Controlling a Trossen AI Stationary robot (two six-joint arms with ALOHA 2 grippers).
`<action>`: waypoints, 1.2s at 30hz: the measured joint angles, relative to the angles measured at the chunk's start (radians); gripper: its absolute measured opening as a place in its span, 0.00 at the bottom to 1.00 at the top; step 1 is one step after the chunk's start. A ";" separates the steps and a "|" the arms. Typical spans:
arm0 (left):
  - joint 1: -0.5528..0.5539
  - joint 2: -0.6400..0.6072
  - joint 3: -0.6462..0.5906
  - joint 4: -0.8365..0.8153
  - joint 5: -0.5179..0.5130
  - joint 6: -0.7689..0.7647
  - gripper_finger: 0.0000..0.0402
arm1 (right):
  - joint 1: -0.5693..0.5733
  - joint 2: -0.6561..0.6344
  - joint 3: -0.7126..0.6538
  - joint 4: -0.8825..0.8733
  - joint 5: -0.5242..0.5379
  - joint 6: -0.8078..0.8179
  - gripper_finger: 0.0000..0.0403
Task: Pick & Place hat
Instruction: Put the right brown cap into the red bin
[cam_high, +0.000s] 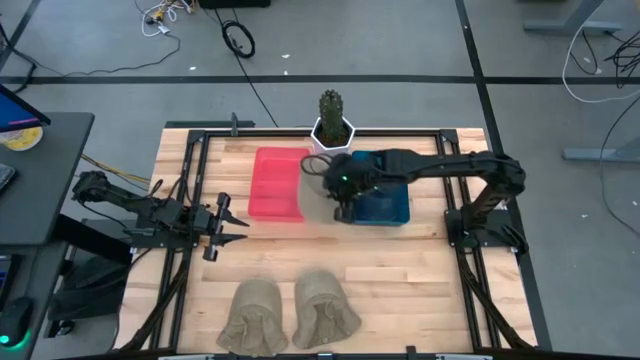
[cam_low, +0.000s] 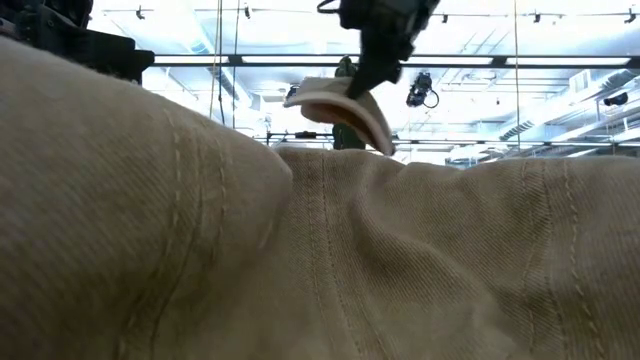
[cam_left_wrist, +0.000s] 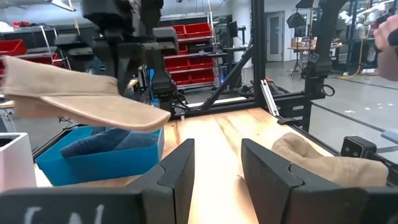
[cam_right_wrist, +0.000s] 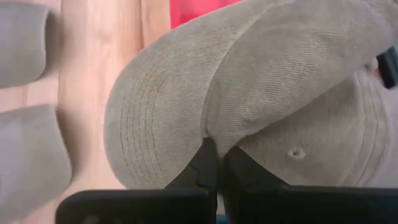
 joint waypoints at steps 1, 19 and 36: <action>0.000 0.000 0.000 0.000 -0.003 0.001 0.34 | -0.009 0.015 0.024 0.002 -0.002 -0.015 0.00; 0.000 0.000 0.000 0.000 -0.005 0.021 0.34 | -0.088 0.338 0.391 0.035 -0.092 -0.113 0.00; 0.000 0.000 0.000 0.000 -0.004 0.029 0.34 | -0.121 0.461 0.445 0.145 -0.093 -0.122 0.00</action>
